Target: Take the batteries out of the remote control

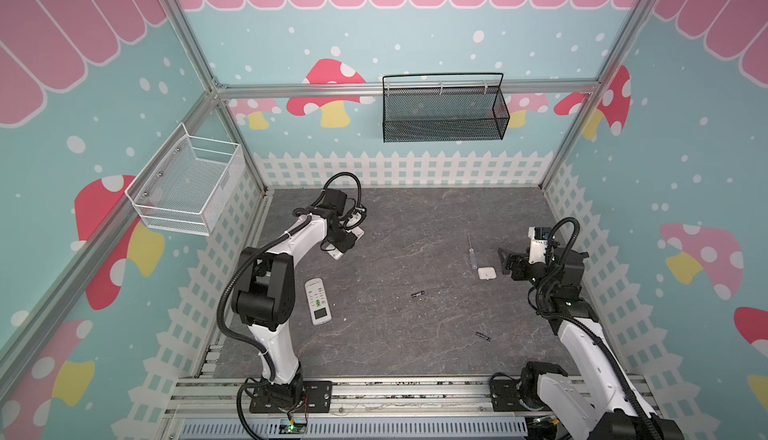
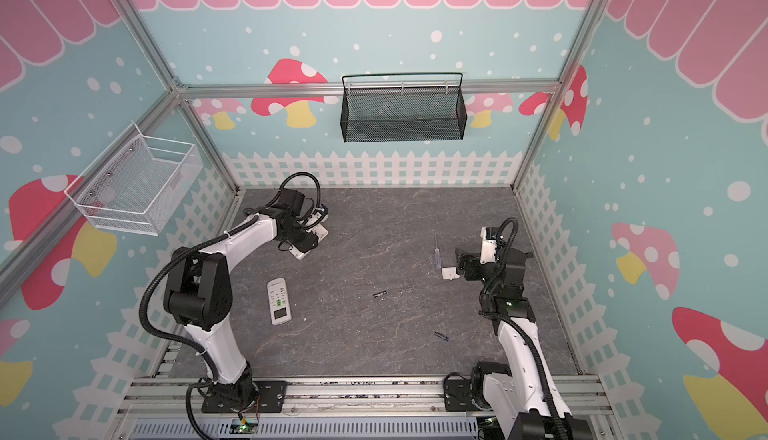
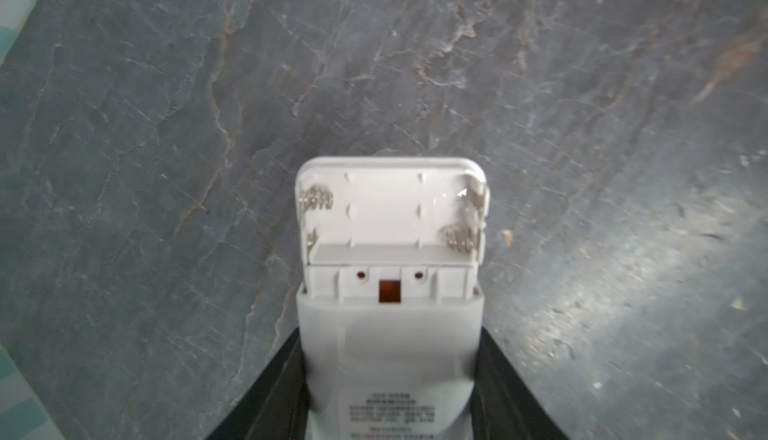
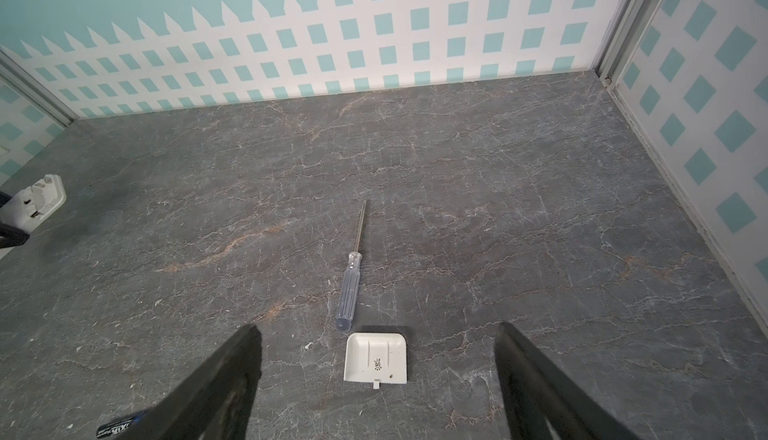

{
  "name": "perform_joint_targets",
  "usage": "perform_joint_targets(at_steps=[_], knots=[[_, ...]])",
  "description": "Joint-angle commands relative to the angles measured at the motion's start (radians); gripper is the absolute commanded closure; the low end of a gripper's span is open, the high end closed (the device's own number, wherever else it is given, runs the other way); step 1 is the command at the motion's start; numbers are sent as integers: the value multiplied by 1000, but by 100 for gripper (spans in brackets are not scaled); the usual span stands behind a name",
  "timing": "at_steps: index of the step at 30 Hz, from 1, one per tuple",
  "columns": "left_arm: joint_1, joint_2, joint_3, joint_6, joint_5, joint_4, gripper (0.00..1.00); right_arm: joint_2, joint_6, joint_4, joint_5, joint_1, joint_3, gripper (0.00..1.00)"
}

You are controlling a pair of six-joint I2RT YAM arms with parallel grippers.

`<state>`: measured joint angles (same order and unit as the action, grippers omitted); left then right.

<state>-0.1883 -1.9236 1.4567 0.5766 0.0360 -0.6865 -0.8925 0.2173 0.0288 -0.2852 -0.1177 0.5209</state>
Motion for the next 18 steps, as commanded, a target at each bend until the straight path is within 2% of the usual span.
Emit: perform_joint_targets(at_steps=[1,7,10,14,18], knots=[[29,-76,32,64,-8,-34,46,14,2,35,-18,1,-32,12],[69,-149,58,116,-30,-43,41,0,-1,20,-24,2,-17,12],[65,-145,57,121,-30,-61,30,-5,1,38,-23,1,-26,12],[64,-55,31,162,8,-67,14,-2,-6,12,-15,1,-13,12],[60,70,27,250,77,-114,11,7,-2,43,-21,1,-31,12]])
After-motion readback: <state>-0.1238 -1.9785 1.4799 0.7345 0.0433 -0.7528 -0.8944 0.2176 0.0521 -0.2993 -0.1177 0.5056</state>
